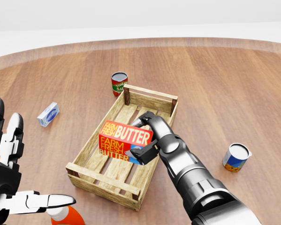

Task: Pick up the butter and put it in the tray.

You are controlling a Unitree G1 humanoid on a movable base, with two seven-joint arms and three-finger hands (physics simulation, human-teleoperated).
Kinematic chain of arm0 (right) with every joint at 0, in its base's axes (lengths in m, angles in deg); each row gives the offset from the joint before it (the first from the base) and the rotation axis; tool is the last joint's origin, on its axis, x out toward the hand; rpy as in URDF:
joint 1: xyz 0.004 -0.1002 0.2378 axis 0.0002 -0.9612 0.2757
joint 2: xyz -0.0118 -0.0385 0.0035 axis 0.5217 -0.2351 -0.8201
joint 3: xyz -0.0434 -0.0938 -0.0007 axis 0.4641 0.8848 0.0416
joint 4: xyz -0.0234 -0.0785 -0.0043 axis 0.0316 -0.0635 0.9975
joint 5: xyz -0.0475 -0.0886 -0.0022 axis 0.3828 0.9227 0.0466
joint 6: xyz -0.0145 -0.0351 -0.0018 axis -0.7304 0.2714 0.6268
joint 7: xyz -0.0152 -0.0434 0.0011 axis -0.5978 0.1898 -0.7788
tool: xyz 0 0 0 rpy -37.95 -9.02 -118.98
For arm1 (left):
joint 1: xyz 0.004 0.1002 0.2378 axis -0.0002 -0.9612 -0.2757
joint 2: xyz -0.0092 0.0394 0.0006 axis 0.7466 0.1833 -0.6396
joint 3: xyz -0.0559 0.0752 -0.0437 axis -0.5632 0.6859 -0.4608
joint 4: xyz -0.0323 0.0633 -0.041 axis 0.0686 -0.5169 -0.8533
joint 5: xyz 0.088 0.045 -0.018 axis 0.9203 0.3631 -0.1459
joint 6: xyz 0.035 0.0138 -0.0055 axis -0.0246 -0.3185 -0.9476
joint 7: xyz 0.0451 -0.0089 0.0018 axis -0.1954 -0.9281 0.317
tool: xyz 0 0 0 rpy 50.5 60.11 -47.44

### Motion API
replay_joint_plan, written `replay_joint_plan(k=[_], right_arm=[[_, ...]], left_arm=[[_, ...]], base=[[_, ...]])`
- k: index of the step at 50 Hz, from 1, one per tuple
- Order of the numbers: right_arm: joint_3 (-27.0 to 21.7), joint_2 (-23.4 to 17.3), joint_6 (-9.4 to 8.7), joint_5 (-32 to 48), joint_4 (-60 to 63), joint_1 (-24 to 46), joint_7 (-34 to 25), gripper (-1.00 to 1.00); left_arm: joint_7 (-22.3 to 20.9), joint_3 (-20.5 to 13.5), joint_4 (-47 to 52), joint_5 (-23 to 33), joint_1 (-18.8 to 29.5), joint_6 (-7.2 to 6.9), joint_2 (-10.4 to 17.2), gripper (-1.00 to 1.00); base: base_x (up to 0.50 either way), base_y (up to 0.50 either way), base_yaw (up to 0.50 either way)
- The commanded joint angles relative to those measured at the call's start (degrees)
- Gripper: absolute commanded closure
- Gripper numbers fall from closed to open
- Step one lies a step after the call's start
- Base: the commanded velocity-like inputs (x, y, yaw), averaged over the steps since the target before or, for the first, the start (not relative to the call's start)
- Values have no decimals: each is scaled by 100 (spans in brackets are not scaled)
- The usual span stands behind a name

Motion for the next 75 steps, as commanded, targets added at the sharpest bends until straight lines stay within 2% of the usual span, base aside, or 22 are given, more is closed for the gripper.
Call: replay_joint_plan(k=[1, 12, 29, 50, 75], right_arm=[[-234, 131, 0, -53, -26, 123, 154, 100], [-198, 227, 0, 196, -135, 36, 345, 100], [-135, 304, 0, 644, -224, 5, 976, 100], [-263, 438, 0, 642, -298, 15, 979, 100], [-454, 359, 66, 453, -380, 238, 1173, 100]], left_arm=[[-19, -52, -12, -31, 18, 0, 4, -100], [-28, -78, 24, -51, 21, 0, 5, -100], [-33, -65, 39, -40, 11, 0, -2, -100], [-35, -36, 31, -30, 6, 0, -4, -100], [-74, -110, 62, -95, 16, 0, 8, -100]], base=[[0, 0, 0], [0, 0, 0], [0, 0, 0], [0, 0, 0], [0, 0, 0]])
